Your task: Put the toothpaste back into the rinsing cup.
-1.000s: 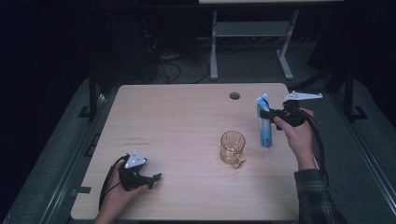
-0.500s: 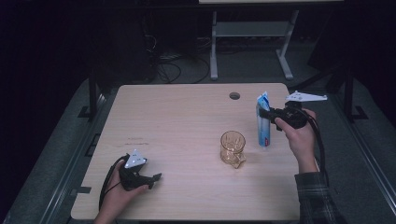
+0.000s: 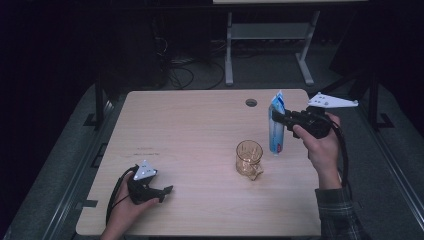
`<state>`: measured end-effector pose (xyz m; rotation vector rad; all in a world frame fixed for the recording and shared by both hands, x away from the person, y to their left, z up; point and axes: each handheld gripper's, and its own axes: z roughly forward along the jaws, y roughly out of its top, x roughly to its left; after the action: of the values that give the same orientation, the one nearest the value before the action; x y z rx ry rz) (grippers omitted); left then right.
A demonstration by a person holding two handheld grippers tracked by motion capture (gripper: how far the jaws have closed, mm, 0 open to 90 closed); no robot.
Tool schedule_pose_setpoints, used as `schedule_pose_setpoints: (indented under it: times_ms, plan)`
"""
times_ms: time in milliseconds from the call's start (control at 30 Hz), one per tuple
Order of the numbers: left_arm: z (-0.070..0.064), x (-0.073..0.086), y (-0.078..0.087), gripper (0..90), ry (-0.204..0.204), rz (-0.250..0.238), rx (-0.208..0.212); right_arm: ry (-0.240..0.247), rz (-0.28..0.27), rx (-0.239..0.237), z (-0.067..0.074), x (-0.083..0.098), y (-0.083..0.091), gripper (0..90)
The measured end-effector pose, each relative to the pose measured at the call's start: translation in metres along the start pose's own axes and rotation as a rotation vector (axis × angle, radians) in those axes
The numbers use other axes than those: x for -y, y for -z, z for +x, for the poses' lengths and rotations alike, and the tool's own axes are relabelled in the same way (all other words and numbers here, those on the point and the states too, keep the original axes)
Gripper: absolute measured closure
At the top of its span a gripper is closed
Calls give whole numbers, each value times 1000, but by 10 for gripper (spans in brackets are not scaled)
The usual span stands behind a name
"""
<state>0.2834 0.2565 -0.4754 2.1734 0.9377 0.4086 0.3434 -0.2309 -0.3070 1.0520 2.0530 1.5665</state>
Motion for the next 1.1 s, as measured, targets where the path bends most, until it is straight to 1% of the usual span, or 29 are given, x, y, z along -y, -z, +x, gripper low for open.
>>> schedule_pose_setpoints:
  times_ms: [100, 133, 167, 300, 700, 1100]
  plan:
    - [0, 0, 0, 132, 0, 1, 0, 17, -18, -12, 8, -5, 3, 742]
    - [0, 0, 0, 132, 0, 2, 1, 23, -28, -26, 12, -7, 5, 742]
    - [0, 0, 0, 132, 0, 2, 1, 23, -28, -26, 12, -7, 5, 742]
    - [0, 0, 0, 132, 0, 2, 1, 33, -45, -53, 19, -11, 6, 742]
    - [0, 0, 0, 132, -1, 2, 1, 45, -46, -90, 30, -13, -1, 742]
    - [0, 0, 0, 132, 0, 2, 1, 61, -41, -106, 40, -13, -10, 742]
